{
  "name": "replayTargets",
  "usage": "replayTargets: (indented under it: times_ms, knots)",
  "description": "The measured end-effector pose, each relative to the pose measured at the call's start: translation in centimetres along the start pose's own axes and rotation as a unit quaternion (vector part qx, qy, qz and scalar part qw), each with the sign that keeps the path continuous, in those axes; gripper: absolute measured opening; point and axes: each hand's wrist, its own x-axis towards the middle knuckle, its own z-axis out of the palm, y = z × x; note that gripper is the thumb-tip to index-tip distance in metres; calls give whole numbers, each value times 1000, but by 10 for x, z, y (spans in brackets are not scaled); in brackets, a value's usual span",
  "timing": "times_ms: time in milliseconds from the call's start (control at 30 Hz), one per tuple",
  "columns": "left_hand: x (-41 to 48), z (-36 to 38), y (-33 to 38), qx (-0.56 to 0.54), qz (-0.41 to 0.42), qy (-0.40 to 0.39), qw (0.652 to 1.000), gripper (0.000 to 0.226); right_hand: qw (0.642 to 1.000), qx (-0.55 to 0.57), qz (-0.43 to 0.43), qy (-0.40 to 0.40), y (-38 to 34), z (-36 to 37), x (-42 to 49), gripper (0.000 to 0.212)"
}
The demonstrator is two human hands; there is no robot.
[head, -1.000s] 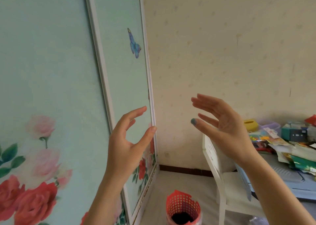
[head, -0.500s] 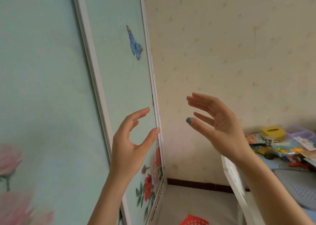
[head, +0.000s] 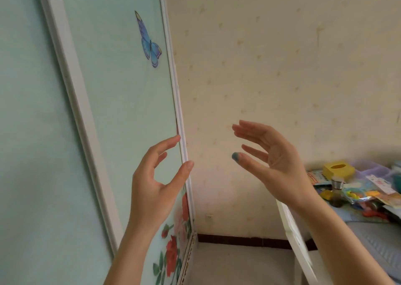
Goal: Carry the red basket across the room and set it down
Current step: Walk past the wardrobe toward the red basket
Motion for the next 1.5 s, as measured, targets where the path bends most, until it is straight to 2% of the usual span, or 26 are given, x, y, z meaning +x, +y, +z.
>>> replayTargets:
  times_ms: [500,733,1100,1500]
  knots:
    - [120,57,-183,-94,-1,-54,994,45,995,-55,38,72,142,47,106,51]
    - [143,70,-244,-122,-18,-78,989,48,992,-71,59,85,190,68,121,51]
    - [125,112,-306,-130,-72,-115,982,45,985,-84,125,88,264,62,108,51]
    - [37,162,-406,-95,-200,-184,958,48,950,-97,283,91,376,66,29,53]
